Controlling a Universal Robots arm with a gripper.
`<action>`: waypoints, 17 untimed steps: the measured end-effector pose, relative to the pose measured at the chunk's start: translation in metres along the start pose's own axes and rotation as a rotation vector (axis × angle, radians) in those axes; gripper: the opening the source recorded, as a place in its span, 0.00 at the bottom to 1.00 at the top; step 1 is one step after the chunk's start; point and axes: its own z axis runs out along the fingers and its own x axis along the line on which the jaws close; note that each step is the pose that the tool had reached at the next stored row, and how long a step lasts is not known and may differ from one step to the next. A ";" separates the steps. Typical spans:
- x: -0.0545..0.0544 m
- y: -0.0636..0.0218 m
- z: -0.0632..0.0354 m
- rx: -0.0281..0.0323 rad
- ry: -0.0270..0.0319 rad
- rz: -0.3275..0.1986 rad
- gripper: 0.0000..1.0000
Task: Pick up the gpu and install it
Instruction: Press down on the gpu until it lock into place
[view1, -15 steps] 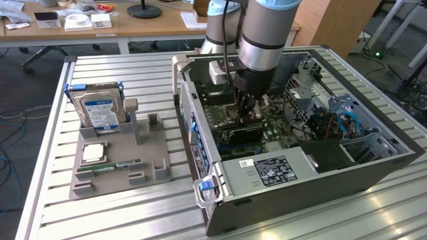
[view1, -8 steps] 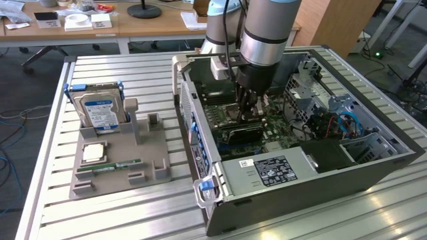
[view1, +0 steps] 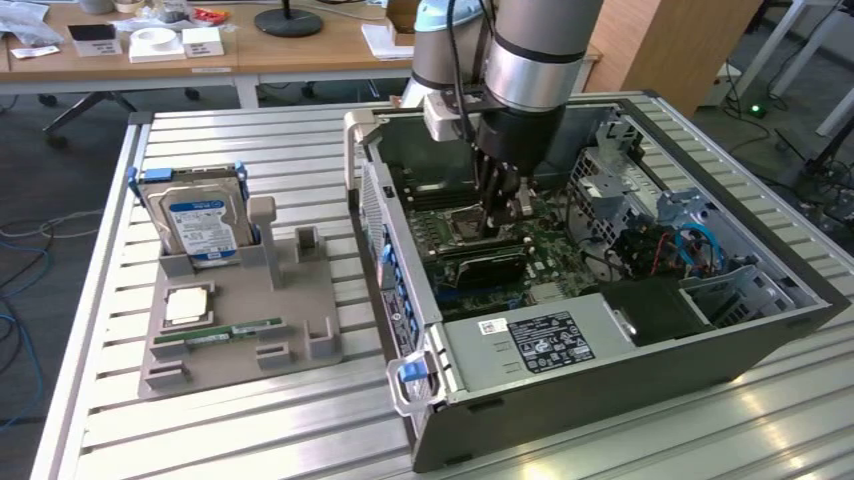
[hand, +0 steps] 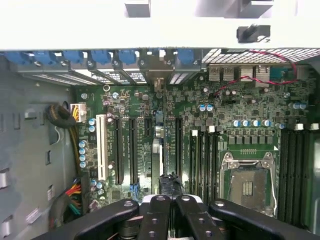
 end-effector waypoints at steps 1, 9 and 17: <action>0.000 0.0000 -0.0025 0.0000 0.0004 0.000 0.11; 0.000 -0.0004 -0.0225 0.0001 0.0032 0.000 0.11; 0.000 -0.0007 -0.0340 0.0003 0.0031 0.000 0.11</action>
